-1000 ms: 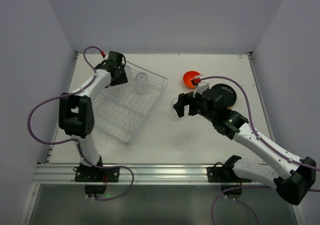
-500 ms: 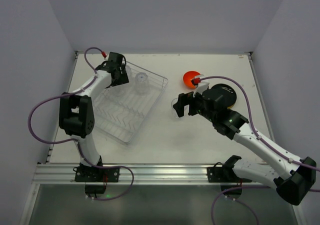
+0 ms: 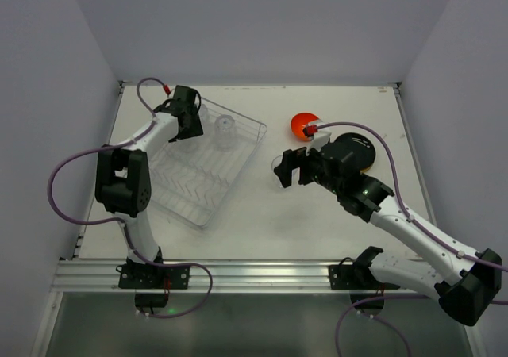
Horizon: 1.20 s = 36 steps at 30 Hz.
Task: Unload the mixed dishes from the dish rack
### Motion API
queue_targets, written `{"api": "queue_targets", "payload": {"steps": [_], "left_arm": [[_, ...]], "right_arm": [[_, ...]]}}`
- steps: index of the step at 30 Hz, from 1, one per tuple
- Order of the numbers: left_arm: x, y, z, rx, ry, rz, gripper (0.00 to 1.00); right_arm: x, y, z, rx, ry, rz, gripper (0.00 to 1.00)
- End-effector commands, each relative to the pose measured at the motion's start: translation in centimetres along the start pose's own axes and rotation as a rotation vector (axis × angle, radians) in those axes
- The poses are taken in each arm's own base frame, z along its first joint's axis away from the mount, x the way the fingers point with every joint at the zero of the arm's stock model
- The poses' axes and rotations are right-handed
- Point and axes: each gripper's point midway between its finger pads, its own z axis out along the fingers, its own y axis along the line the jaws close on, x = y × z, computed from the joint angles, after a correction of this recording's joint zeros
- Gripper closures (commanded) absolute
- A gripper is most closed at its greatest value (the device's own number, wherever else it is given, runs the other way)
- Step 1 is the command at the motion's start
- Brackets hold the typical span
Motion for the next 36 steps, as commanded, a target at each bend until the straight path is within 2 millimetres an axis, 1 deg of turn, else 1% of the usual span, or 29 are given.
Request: {"api": "queue_targets", "payload": {"steps": [1, 3, 4, 6, 7, 8, 9, 12, 13, 15, 16, 17, 18, 19, 20, 21, 22, 23, 24, 25, 26, 27, 28, 29, 30, 31, 32, 33, 36], "left_arm": [[-1.8, -0.2, -1.1, 0.030, -0.056, -0.004, 0.63], [-2.3, -0.4, -2.3, 0.058, -0.076, 0.001, 0.80], [-2.9, -0.5, -3.4, 0.070, -0.098, 0.008, 0.84], [-3.1, -0.4, -4.4, 0.076, -0.119, 0.010, 0.92], [-3.8, -0.5, -5.7, 0.092, -0.150, 0.009, 0.95], [-4.1, -0.6, -6.3, 0.102, -0.163, 0.007, 0.97], [-4.6, -0.7, -7.7, 0.122, -0.190, 0.004, 1.00], [-5.2, -0.8, -10.0, 0.156, -0.228, 0.005, 1.00], [-5.9, -1.0, -11.8, 0.182, -0.265, 0.001, 1.00], [-5.7, -1.7, -13.7, 0.231, -0.288, 0.009, 1.00], [-6.1, -1.7, -16.0, 0.274, -0.325, 0.001, 1.00], [-5.5, -2.9, -17.1, 0.348, -0.326, 0.015, 1.00], [-4.8, -4.4, -18.7, 0.432, -0.339, 0.051, 1.00], [-4.8, -5.1, -21.8, 0.533, -0.388, 0.061, 1.00], [-3.2, -7.3, -23.4, 0.690, -0.373, 0.105, 1.00], [-2.0, -8.6, -25.3, 0.777, -0.376, 0.127, 1.00], [-1.6, -8.8, -28.0, 0.854, -0.417, 0.128, 1.00], [0.0, -10.2, -29.5, 0.984, -0.411, 0.162, 1.00], [1.0, -10.4, -32.4, 1.092, -0.425, 0.156, 1.00], [2.6, -11.2, -34.7, 1.264, -0.462, 0.139, 1.00], [3.5, -11.3, -36.5, 1.366, -0.469, 0.142, 1.00], [3.9, -10.7, -38.8, 1.446, -0.469, 0.077, 1.00], [4.7, -10.7, -38.8, 1.498, -0.491, 0.051, 1.00], [5.1, -10.5, -39.4, 1.535, -0.457, -0.008, 1.00], [5.4, -10.0, -40.3, 1.574, -0.464, -0.037, 1.00], [6.0, -10.0, -40.4, 1.620, -0.475, -0.057, 1.00], [6.6, -9.9, -40.7, 1.654, -0.455, -0.076, 1.00], [7.1, -9.9, -41.2, 1.696, -0.412, -0.117, 1.00], [8.0, -9.8, -41.5, 1.746, -0.391, -0.160, 1.00]], "right_arm": [[-1.5, 0.8, -0.4, -0.034, -0.065, 0.007, 0.01], [-1.5, 0.7, -0.4, -0.033, -0.064, 0.007, 0.01], [-1.5, 0.7, -0.4, -0.030, -0.067, 0.007, 0.01], [-1.6, 0.6, -0.4, -0.027, -0.069, 0.008, 0.01], [-1.5, 0.7, -0.4, -0.030, -0.068, 0.008, 0.01], [-1.6, 0.7, -0.4, -0.030, -0.071, 0.009, 0.01], [-1.4, 0.6, -0.3, -0.028, -0.066, 0.010, 0.01], [-1.5, 0.6, -0.2, -0.024, -0.068, 0.009, 0.01], [-1.5, 0.5, -0.2, -0.021, -0.069, 0.011, 0.01], [-1.6, 0.4, -0.3, -0.015, -0.076, 0.014, 0.01], [-1.9, 0.6, -0.4, -0.022, -0.087, 0.017, 0.01], [-1.7, 0.9, -0.5, -0.044, -0.084, 0.017, 0.01], [-1.7, 1.3, -0.6, -0.067, -0.088, 0.013, 0.01], [-1.8, 1.6, -0.7, -0.089, -0.104, 0.009, 0.01], [-1.7, 1.8, -0.7, -0.105, -0.104, -0.003, 0.01], [-1.8, 2.0, -0.8, -0.119, -0.109, -0.005, 0.01], [-2.1, 2.2, -0.8, -0.125, -0.124, -0.004, 0.01], [-2.1, 2.8, -0.9, -0.160, -0.121, -0.003, 0.01], [-1.9, 4.3, -1.3, -0.243, -0.108, -0.009, 0.01], [-2.5, 6.6, -2.5, -0.387, -0.132, -0.031, 0.01], [-2.4, 7.6, -3.1, -0.450, -0.130, -0.036, 0.01], [-2.2, 8.5, -3.8, -0.510, -0.119, -0.032, 0.01], [-2.5, 9.2, -4.8, -0.553, -0.125, -0.023, 0.01], [-2.4, 9.8, -5.6, -0.597, -0.125, -0.026, 0.01], [-2.6, 10.7, -6.6, -0.659, -0.146, -0.031, 0.01], [-2.4, 11.9, -7.8, -0.758, -0.164, -0.027, 0.02], [-3.0, 12.4, -9.3, -0.805, -0.213, -0.032, 0.02], [-3.2, 12.6, -9.9, -0.825, -0.236, -0.028, 0.03], [-4.1, 12.9, -11.2, -0.856, -0.288, -0.016, 0.05]]}}
